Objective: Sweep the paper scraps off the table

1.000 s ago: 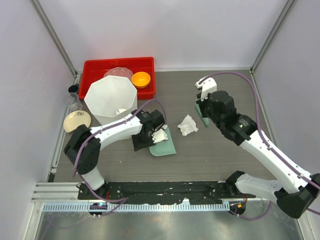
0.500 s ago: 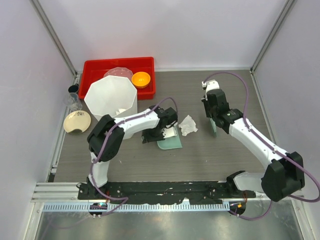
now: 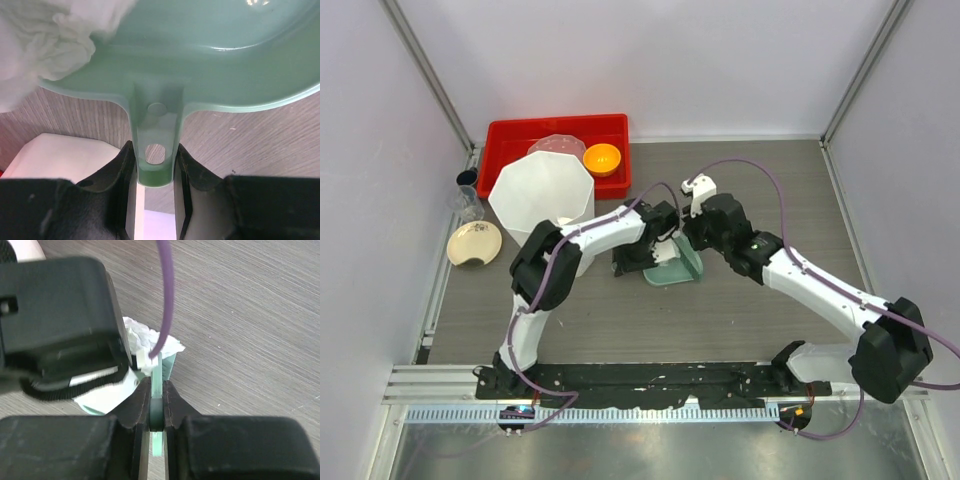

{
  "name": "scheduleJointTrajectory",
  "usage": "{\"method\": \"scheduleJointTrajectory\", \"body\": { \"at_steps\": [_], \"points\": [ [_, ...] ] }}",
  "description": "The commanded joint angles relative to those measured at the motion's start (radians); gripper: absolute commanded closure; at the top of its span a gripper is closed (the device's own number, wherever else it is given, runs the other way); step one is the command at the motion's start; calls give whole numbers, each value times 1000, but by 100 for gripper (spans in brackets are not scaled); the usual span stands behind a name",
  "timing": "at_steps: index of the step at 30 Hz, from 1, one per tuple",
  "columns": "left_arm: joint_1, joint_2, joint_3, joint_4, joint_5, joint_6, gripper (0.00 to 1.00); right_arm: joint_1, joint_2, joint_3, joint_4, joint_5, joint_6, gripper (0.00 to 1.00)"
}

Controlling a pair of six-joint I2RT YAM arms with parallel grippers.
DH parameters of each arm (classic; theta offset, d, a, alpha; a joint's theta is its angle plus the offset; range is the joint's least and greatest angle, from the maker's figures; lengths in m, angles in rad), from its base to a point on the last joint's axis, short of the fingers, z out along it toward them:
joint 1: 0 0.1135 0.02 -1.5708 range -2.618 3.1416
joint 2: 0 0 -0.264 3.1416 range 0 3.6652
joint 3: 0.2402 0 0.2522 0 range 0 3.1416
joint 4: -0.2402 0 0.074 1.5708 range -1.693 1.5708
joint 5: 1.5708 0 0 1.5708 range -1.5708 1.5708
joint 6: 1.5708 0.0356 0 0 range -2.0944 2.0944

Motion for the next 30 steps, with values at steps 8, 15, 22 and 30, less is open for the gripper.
{"method": "scheduleJointTrajectory", "body": {
  "at_steps": [8, 15, 22, 30],
  "points": [
    [51, -206, -123, 192, 120, -8, 100, 5, -172, 187, -179, 209, 0, 99],
    [54, -317, -77, 164, 147, -30, 100, 5, -285, 312, -291, 465, -82, 99],
    [52, -469, 96, 91, 158, -91, 100, 3, -402, 300, -323, 718, -126, 99],
    [55, -633, 266, -12, 19, -91, 100, 3, -405, 232, -359, 666, -114, 99]
  ]
}}
